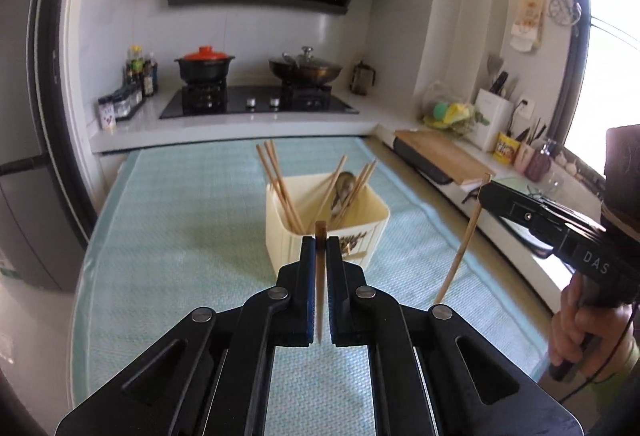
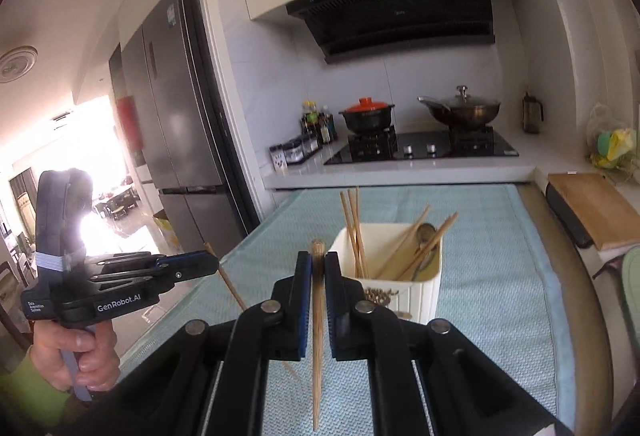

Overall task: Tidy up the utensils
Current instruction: 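Lift and carry both chopsticks over the cream caddy with both grippers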

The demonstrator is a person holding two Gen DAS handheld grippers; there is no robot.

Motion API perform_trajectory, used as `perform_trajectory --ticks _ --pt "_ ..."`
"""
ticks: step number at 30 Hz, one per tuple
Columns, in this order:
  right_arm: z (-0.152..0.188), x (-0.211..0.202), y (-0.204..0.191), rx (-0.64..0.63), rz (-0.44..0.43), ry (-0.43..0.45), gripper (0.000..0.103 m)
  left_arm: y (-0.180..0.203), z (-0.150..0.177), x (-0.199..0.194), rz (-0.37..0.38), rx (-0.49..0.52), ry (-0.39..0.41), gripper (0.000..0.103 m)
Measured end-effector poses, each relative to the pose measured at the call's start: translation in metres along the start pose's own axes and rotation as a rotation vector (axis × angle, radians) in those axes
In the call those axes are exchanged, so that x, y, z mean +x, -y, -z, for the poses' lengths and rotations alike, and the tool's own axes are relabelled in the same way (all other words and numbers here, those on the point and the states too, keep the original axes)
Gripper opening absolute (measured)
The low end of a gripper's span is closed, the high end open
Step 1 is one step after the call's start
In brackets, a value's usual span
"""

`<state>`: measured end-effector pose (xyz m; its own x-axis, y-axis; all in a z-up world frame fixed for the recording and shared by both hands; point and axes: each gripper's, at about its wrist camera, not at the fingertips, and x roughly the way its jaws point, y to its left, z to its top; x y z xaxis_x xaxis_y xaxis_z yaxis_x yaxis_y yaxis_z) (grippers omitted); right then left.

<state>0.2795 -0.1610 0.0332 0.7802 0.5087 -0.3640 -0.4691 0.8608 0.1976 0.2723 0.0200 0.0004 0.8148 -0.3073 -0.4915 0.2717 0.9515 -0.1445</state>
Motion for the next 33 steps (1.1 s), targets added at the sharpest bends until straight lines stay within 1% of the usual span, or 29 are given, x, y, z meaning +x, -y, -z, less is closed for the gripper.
perform_trajectory --ticks 4,9,18,23,26,28,30,33 --pt "-0.015 -0.012 -0.009 -0.044 0.036 0.075 0.007 -0.001 -0.019 -0.01 0.006 0.003 0.054 0.003" --pt "-0.037 -0.009 -0.007 -0.074 0.069 0.113 0.007 0.002 -0.043 -0.012 0.021 0.0 0.088 0.003" --pt "-0.067 0.003 0.007 -0.067 0.086 0.128 0.007 0.005 -0.077 -0.008 0.035 0.004 0.127 0.002" --pt "-0.087 0.017 0.014 -0.054 0.086 0.139 0.007 0.003 -0.107 0.001 0.034 -0.001 0.155 0.002" --pt "-0.106 0.03 0.016 -0.066 0.098 0.159 0.007 0.002 -0.126 0.011 0.005 0.004 0.186 0.002" --pt "-0.116 0.042 0.017 -0.089 0.127 0.172 0.007 0.0 -0.137 0.024 -0.025 0.007 0.196 0.002" --pt "-0.123 0.059 0.02 -0.107 0.164 0.176 0.007 -0.006 -0.143 0.041 -0.035 -0.012 0.183 0.002" --pt "-0.123 0.09 0.033 -0.083 0.163 0.142 0.007 -0.019 -0.142 0.072 -0.032 -0.064 0.137 0.002"
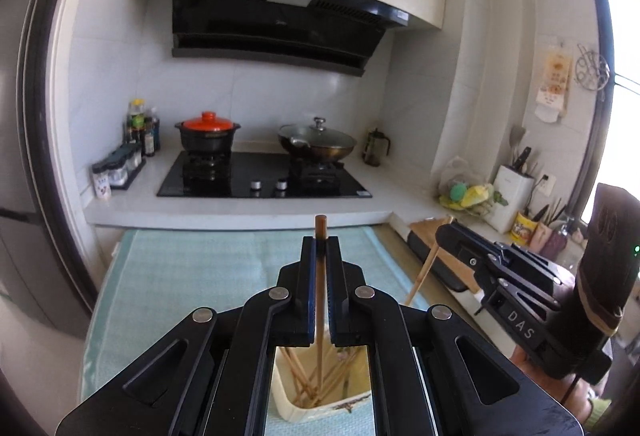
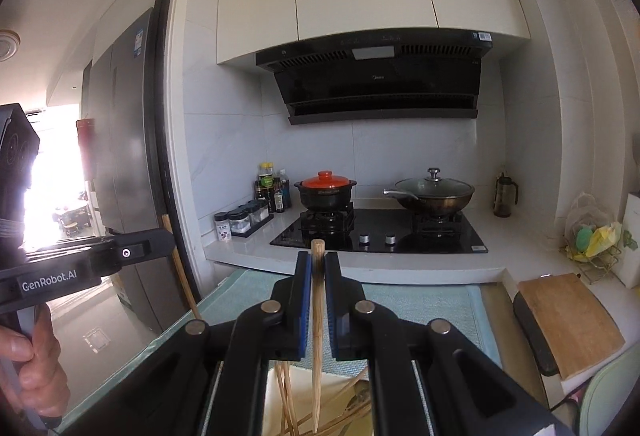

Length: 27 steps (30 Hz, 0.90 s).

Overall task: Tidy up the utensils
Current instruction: 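Lift and carry both chopsticks over the cream caddy with both grippers, then open both grippers to drop the chopsticks into the caddy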

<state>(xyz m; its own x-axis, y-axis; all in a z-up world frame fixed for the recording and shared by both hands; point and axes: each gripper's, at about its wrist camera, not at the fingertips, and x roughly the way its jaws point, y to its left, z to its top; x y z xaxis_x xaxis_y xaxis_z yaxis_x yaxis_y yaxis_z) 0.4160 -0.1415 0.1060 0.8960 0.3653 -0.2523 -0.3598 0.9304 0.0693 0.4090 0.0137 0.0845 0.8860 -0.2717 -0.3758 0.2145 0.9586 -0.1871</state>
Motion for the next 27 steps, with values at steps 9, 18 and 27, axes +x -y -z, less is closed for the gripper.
perform_trajectory --ticks 9,18,27 --pt "0.066 0.1 0.007 0.057 -0.073 -0.308 0.007 -0.029 0.053 0.077 -0.058 -0.052 -0.207 0.003" --pt "0.077 0.124 0.012 0.107 -0.113 -0.384 0.031 -0.031 0.055 0.053 -0.136 -0.024 -0.162 0.073" --pt "0.026 0.009 -0.008 0.006 -0.094 -0.127 0.071 0.016 0.065 -0.051 -0.215 0.138 0.073 0.102"
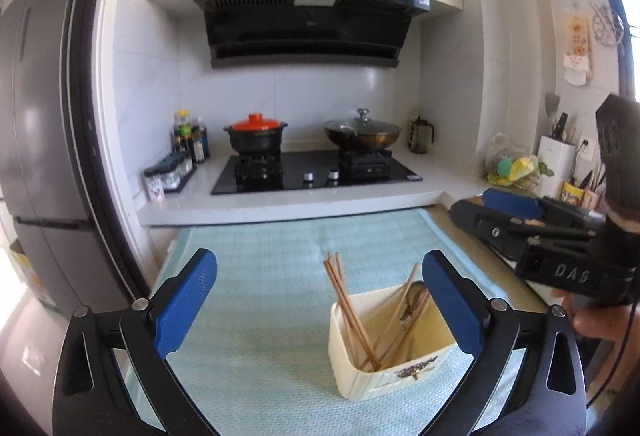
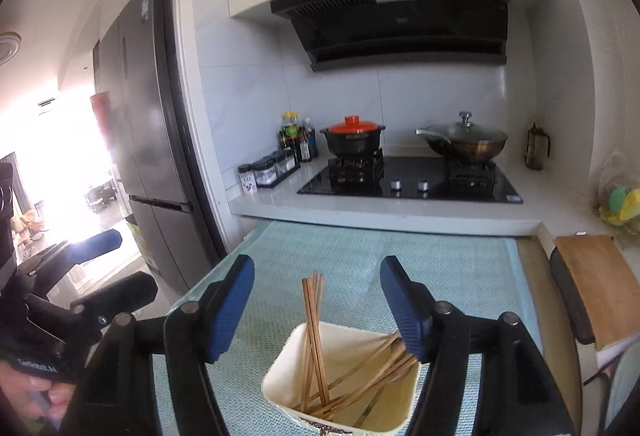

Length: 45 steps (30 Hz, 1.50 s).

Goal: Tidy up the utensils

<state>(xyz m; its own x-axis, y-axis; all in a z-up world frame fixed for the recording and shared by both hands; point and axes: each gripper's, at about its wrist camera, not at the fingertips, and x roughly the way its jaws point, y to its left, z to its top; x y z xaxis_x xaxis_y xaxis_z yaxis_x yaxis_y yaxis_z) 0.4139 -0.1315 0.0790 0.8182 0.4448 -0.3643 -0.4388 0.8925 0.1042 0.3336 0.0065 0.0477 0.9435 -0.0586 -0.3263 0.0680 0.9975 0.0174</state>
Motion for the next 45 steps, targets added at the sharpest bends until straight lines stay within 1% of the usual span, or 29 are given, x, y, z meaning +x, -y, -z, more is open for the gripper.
perform_trajectory --ticks 1,2,4,6,7,8,9,11,13,18,20,23,29,34,45 --pt "0.0 -0.018 -0.005 -0.015 0.014 0.038 0.076 0.006 0.005 -0.011 -0.021 0.022 0.017 0.103" --pt "0.002 -0.037 -0.01 -0.031 0.034 0.079 0.083 0.012 0.009 -0.02 -0.041 0.04 0.028 0.103" --pt "0.008 -0.072 -0.023 -0.073 0.072 0.156 0.088 0.022 0.02 -0.036 -0.055 0.055 0.036 0.103" --pt "0.019 -0.101 -0.037 -0.112 0.106 0.195 0.09 0.029 0.034 -0.052 -0.037 0.047 0.011 0.103" --pt "0.024 -0.113 -0.042 -0.121 0.118 0.207 0.094 0.032 0.041 -0.057 -0.025 0.041 -0.013 0.103" --pt "0.031 -0.124 -0.047 -0.124 0.129 0.209 0.097 0.035 0.048 -0.063 -0.026 0.041 -0.032 0.103" --pt "0.038 -0.132 -0.051 -0.122 0.134 0.207 0.103 0.038 0.055 -0.069 -0.041 0.041 -0.033 0.103" --pt "0.056 -0.148 -0.055 -0.103 0.13 0.198 0.103 0.041 0.069 -0.081 -0.086 0.049 -0.019 0.103" --pt "0.075 -0.157 -0.056 -0.073 0.13 0.167 0.103 0.042 0.079 -0.088 -0.11 0.046 -0.03 0.103" --pt "0.117 -0.157 -0.053 0.002 0.194 0.057 0.103 0.037 0.1 -0.098 -0.089 -0.02 -0.116 0.103" --pt "0.129 -0.158 -0.053 0.021 0.216 0.027 0.103 0.036 0.105 -0.101 -0.099 -0.032 -0.128 0.103" --pt "0.141 -0.165 -0.058 0.023 0.231 0.006 0.103 0.037 0.112 -0.108 -0.116 -0.035 -0.131 0.103" --pt "0.148 -0.17 -0.068 0.001 0.241 -0.019 0.103 0.035 0.116 -0.113 -0.097 -0.069 -0.153 0.103" --pt "0.148 -0.171 -0.07 -0.008 0.251 -0.024 0.103 0.038 0.116 -0.115 -0.103 -0.054 -0.146 0.103" --pt "0.147 -0.172 -0.071 -0.011 0.249 -0.034 0.103 0.038 0.118 -0.11 -0.098 -0.057 -0.164 0.103"
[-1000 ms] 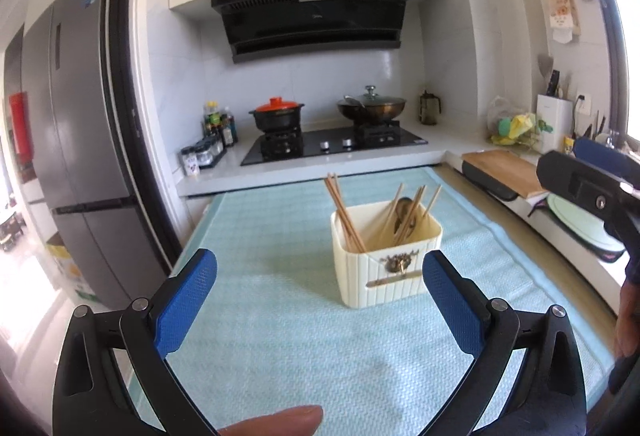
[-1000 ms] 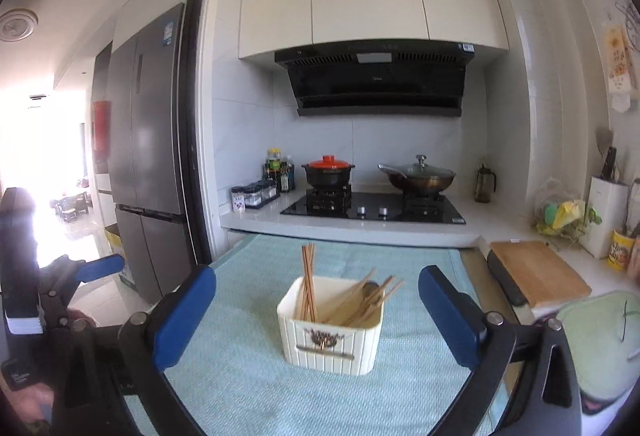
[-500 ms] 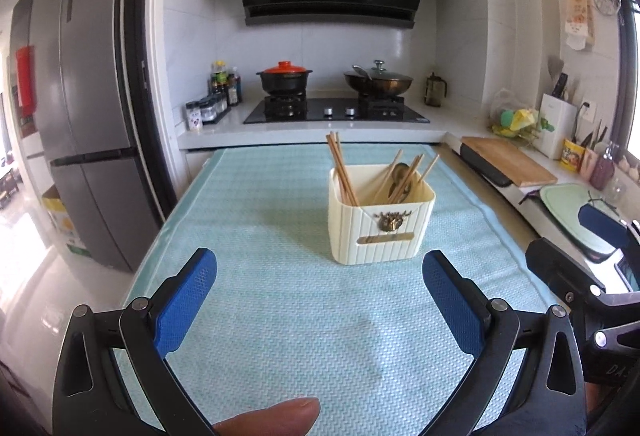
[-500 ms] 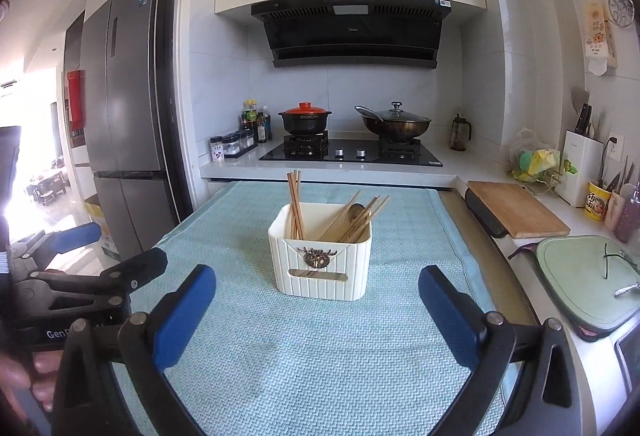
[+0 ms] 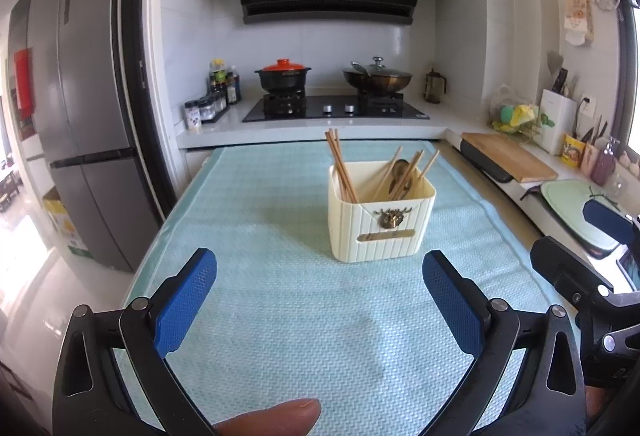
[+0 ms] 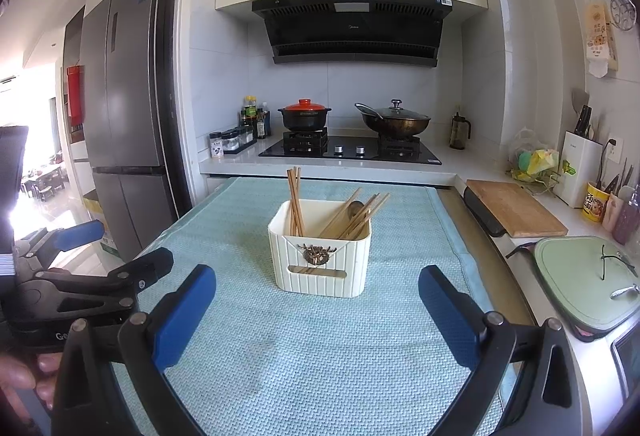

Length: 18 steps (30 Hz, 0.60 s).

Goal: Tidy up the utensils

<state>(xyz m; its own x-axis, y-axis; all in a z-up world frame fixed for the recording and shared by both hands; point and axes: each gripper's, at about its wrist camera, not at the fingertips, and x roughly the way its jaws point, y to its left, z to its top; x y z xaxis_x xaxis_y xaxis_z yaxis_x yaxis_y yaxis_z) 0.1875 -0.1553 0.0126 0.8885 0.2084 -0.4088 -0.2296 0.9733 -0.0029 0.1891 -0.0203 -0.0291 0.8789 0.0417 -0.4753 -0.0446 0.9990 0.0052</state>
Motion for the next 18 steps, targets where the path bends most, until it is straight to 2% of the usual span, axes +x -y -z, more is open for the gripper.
perform_trajectory --ticks 18 --pt "-0.0032 -0.0046 -0.0066 -0.02 -0.002 0.003 0.103 -0.002 -0.0001 0.0013 0.003 -0.006 -0.002 0.103"
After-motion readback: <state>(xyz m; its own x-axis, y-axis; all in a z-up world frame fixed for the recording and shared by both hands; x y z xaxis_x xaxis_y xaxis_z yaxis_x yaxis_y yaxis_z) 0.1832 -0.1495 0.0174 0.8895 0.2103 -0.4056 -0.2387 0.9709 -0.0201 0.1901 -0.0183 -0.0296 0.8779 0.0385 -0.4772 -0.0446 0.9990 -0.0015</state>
